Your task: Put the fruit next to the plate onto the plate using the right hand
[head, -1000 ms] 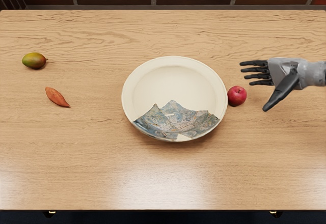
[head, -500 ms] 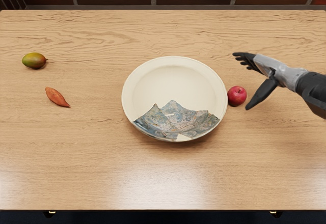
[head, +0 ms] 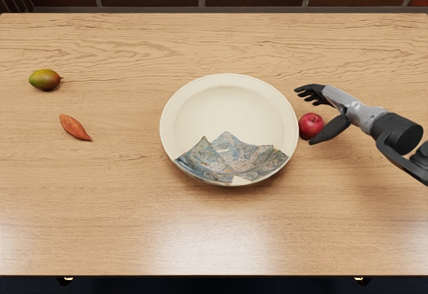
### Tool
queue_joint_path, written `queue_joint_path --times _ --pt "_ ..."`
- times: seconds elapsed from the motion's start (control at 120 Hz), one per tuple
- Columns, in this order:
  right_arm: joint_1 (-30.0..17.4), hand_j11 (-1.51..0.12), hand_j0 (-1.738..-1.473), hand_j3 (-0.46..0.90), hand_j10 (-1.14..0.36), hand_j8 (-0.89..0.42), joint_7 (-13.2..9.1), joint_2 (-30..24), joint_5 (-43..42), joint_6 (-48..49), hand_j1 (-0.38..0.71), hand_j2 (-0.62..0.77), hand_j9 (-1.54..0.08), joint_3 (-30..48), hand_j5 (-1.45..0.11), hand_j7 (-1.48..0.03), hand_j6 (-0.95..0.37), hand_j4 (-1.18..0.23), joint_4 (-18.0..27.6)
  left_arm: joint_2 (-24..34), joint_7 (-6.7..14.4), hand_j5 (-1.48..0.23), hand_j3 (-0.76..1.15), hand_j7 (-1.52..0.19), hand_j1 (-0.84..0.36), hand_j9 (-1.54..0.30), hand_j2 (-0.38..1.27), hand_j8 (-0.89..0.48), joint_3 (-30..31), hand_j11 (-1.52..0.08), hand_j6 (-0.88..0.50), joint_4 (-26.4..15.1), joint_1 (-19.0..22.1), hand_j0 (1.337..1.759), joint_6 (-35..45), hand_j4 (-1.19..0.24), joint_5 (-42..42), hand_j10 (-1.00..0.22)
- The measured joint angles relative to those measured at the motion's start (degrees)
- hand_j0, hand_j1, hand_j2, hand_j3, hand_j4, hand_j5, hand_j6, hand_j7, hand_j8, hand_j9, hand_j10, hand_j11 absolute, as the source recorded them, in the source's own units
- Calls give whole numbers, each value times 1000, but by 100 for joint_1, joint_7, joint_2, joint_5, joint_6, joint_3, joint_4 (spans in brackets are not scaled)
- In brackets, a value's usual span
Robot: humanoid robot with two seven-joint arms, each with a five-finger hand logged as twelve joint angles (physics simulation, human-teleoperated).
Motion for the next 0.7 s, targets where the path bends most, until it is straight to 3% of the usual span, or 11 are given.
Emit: queue_joint_path --times 0.292,0.7 --pt "-158 -348 -1658 0 -270 -271 234 82 35 -259 -31 -50 -348 -12 -348 -348 -272 -271 -327 0 -1 -303 0 -303 69 -303 47 -233 0 -303 -233 1 2 1658 0 -233 0 -233" --pt "-245 -434 -1658 0 -336 -338 273 241 47 -278 49 -63 -434 -19 -435 -434 -339 -337 -518 0 -1 -303 0 -303 69 -303 47 -233 0 -303 -233 0 4 1658 0 -233 0 -233"
